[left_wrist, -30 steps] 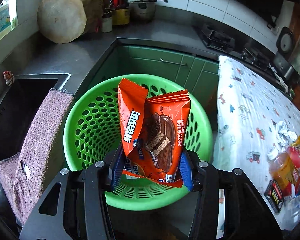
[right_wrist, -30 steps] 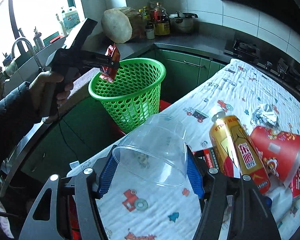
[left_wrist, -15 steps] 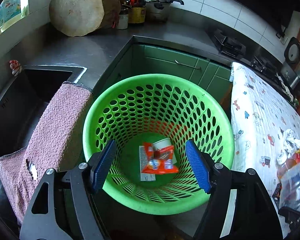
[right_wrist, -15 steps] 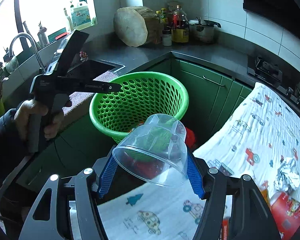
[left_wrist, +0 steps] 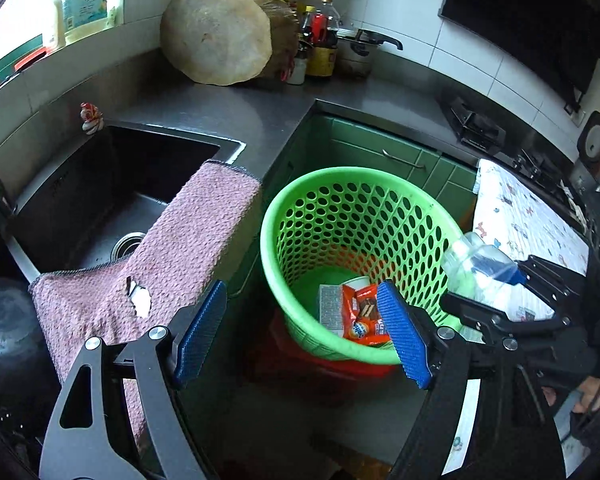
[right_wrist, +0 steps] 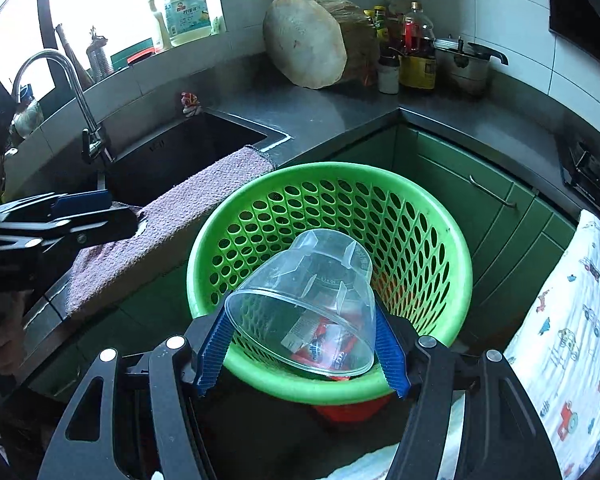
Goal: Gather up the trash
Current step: 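Carry both items over the green basket and open both grippers, then grasp the red plastic cup with the right gripper while the left gripper approaches the drink bottle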
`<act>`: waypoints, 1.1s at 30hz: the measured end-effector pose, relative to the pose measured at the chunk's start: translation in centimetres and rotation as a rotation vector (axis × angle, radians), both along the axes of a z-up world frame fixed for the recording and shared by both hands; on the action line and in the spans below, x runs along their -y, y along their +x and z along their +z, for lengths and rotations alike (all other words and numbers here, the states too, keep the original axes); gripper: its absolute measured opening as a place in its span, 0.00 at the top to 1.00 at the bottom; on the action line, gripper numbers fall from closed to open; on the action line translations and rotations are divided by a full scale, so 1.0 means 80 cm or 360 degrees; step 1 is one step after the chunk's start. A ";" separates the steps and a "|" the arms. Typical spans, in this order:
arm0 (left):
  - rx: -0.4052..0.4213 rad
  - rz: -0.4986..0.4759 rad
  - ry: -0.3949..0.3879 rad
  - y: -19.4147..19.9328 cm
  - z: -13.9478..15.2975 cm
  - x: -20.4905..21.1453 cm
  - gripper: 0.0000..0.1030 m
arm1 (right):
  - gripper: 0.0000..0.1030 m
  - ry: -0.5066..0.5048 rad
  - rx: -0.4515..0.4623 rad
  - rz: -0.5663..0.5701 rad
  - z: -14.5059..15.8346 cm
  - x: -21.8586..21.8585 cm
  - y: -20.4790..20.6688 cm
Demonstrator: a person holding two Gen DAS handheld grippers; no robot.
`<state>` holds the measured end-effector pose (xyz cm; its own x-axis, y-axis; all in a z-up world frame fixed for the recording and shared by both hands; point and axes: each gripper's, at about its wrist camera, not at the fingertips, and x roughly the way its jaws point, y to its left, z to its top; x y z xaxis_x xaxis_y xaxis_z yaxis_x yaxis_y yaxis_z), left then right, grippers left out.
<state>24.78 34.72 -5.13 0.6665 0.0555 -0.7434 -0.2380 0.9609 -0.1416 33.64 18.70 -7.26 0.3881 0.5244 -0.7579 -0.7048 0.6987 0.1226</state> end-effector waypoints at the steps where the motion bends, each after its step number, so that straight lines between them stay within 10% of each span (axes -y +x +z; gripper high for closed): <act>1: -0.0004 0.0011 0.0001 -0.006 -0.001 -0.003 0.25 | 0.40 0.0000 -0.0017 0.0011 -0.004 -0.006 0.006; 14: -0.0048 0.0023 -0.0042 -0.020 -0.017 -0.005 0.25 | 0.25 0.0003 0.0085 -0.0004 0.013 0.013 -0.008; 33: 0.0007 -0.0439 -0.0027 0.009 0.008 0.183 0.22 | 0.25 0.0024 0.0146 -0.0488 0.059 0.293 -0.182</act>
